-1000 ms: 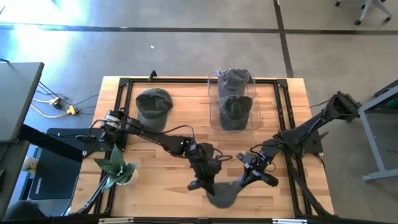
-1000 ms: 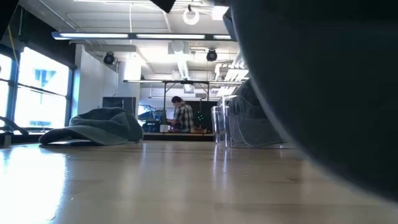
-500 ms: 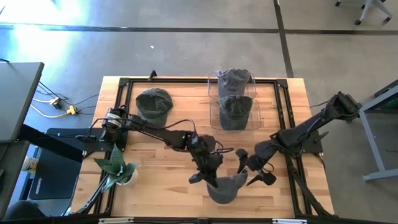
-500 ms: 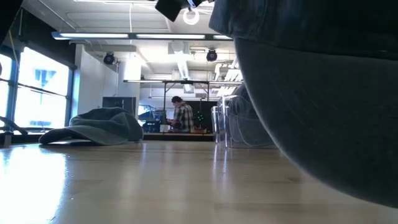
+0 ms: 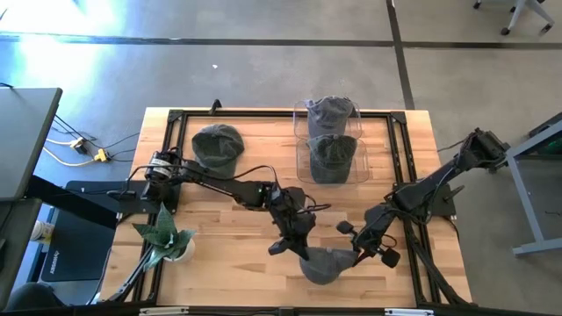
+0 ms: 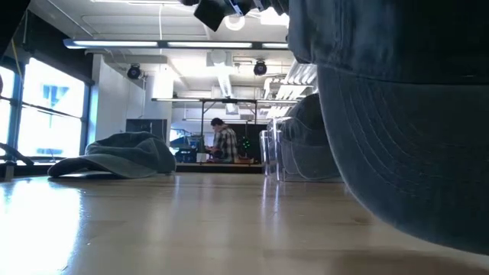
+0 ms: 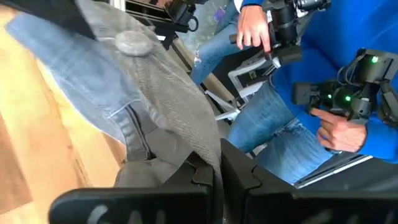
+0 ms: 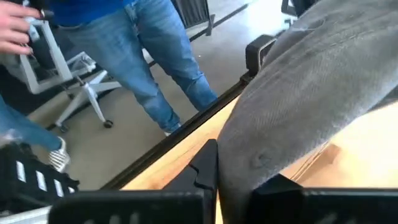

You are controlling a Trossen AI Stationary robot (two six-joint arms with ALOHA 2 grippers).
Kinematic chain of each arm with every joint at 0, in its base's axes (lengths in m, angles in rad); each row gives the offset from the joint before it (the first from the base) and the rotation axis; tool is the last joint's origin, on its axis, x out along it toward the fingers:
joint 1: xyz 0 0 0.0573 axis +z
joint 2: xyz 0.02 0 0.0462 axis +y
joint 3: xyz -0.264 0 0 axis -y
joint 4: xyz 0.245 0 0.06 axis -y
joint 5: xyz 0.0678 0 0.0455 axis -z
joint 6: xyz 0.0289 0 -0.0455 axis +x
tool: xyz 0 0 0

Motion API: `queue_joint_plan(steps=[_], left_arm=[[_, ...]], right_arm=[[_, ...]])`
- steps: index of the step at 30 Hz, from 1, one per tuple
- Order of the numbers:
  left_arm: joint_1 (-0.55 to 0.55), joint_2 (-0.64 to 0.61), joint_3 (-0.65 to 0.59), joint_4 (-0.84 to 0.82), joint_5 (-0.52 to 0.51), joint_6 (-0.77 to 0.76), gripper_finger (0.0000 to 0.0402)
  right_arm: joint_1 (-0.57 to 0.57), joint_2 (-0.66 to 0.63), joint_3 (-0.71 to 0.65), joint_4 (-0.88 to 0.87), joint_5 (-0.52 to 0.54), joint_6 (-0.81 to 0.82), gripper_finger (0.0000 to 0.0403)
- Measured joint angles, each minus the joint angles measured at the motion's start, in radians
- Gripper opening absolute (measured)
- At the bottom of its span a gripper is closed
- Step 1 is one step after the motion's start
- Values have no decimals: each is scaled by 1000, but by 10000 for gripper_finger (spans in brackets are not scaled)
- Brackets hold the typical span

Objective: Pick & Place hat
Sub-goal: Put the gray cap into the top transparent bin

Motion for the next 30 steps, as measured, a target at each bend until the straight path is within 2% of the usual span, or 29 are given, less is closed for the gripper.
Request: queue_joint_plan(steps=[3, 5, 9, 13, 16, 20, 22, 26, 30], left_arm=[[0, 1, 0, 11, 7, -13, 12], [-1, 1, 0, 14, 34, 0, 34], [-2, 0, 0, 3, 44, 13, 113], [-1, 1, 0, -58, 38, 98, 198], [-15, 1, 0, -171, -53, 232, 232], [-45, 1, 0, -218, -238, 331, 238], [-56, 1, 0, -216, -283, 334, 231], [-70, 1, 0, -210, -290, 347, 206], [-77, 1, 0, -216, -288, 386, 163]], right_arm=[[-10, 0, 0, -5, -1, 98, 27], [-24, 0, 0, -1, -13, 146, 32], [-31, 0, 0, 20, -22, 162, 8], [-31, 0, 0, 21, -9, 190, 14], [-31, 0, 0, 23, 7, 199, 8], [-31, 0, 0, 44, 39, 198, 8], [-31, 0, 0, 60, 43, 198, 11], [-31, 0, 0, 74, 47, 198, 4], [-30, 0, 0, 86, 47, 205, 9]])
